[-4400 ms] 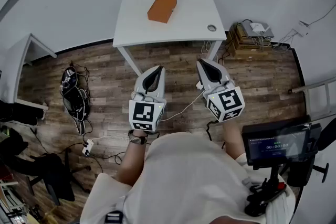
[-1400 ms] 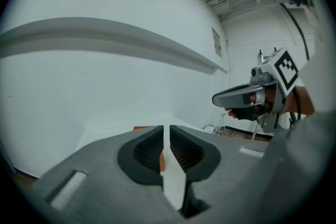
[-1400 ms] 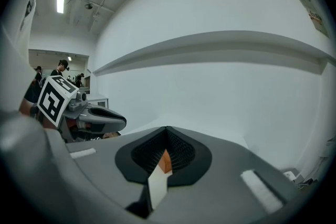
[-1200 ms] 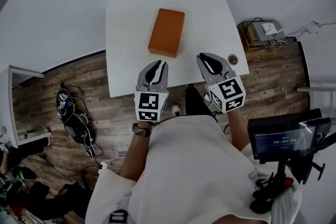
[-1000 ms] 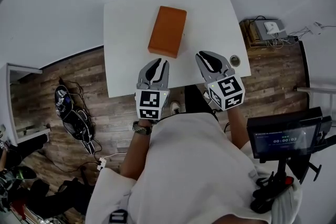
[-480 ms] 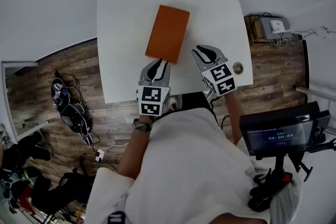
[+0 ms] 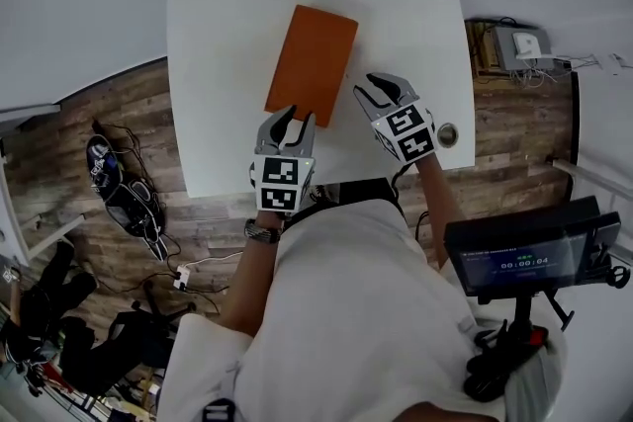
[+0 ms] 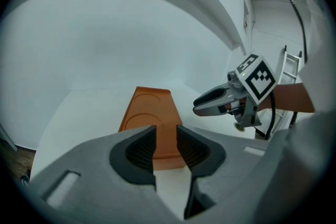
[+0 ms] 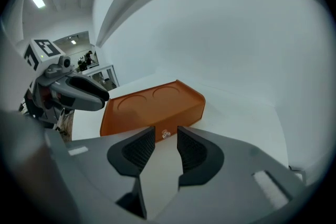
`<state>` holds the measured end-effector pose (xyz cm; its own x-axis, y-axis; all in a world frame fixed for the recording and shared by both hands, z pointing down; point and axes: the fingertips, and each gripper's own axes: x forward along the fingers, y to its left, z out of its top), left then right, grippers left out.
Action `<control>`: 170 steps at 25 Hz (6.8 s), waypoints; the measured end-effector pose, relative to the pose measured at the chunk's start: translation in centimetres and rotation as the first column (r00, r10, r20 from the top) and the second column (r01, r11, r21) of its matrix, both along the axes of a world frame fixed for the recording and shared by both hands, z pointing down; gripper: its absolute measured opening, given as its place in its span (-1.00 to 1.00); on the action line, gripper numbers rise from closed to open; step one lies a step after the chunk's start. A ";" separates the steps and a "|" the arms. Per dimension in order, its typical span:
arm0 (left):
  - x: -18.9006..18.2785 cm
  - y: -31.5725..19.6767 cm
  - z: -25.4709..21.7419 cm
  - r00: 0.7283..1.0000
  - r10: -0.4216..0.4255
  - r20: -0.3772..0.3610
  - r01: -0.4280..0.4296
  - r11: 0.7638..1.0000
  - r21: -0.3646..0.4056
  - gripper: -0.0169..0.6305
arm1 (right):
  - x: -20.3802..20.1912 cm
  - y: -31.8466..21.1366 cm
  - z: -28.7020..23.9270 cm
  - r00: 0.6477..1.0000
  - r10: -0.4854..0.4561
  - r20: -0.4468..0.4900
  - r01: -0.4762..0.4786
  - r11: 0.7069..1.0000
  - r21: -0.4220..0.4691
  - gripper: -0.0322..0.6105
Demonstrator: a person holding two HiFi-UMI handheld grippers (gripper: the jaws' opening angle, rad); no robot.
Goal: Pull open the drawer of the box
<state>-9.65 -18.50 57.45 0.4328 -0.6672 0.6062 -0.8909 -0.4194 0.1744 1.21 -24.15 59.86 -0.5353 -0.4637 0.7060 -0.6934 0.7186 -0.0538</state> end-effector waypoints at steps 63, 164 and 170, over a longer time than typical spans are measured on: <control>-0.2 -1.2 4.5 0.989 -0.019 0.148 0.040 0.989 -0.142 -0.60 | 1.0 -0.7 7.7 0.915 -0.350 -0.201 0.333 0.936 -0.114 -0.68; -0.3 5.2 -21.3 0.996 0.013 0.086 -0.050 0.893 0.447 -0.93 | 5.0 8.4 -26.0 0.956 0.281 0.082 -0.285 0.837 0.468 -0.89; 0.0 4.3 -26.0 0.996 -0.045 0.075 -0.002 0.843 0.537 -0.93 | 4.0 8.0 -30.4 0.958 0.198 0.209 -0.278 0.823 0.495 -0.89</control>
